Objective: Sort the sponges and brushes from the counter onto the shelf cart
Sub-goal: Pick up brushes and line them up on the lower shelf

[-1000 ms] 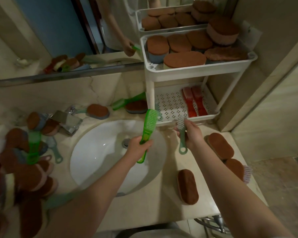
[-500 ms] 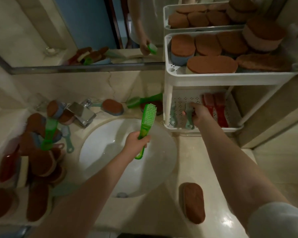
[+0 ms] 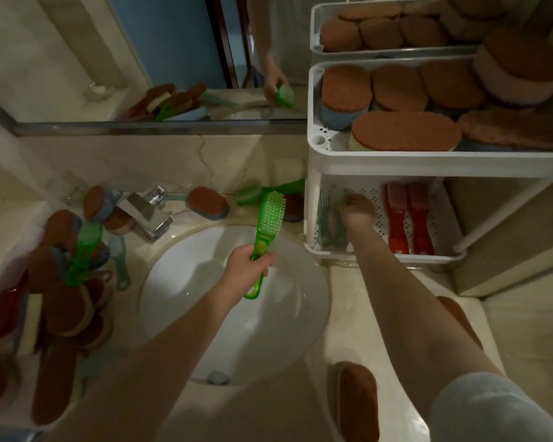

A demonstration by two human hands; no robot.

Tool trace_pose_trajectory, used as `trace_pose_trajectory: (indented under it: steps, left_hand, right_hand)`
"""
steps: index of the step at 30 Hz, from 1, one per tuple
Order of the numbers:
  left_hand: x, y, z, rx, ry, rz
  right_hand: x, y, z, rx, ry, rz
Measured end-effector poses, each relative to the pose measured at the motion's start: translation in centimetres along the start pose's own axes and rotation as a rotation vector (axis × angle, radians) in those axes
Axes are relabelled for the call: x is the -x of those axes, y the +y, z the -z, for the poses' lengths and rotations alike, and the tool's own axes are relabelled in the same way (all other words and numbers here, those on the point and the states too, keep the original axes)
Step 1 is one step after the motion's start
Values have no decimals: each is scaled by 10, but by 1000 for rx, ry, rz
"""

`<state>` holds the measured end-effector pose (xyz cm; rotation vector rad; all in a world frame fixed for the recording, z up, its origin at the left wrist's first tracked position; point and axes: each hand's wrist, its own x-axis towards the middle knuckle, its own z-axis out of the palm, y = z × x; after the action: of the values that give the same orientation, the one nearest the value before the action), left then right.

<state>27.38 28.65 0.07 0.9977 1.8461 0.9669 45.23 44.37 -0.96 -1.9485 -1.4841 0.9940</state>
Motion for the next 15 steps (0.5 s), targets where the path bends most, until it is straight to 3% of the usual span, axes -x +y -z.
trace_pose_trajectory:
  steps: [4,7,10,15]
  left_hand:
    - [-1,4,-4,16,-11,0]
    - [-2,7,-6,41,-30,10]
    - [-4,7,-8,80,-44,31]
    - [0,9,-9,109,-43,43]
  right_hand:
    - [11,10,4,157,48,111]
    - [21,21,13,404,47,299]
    - [30,34,13,595,-97,419]
    - [38,36,5,790,-267,396]
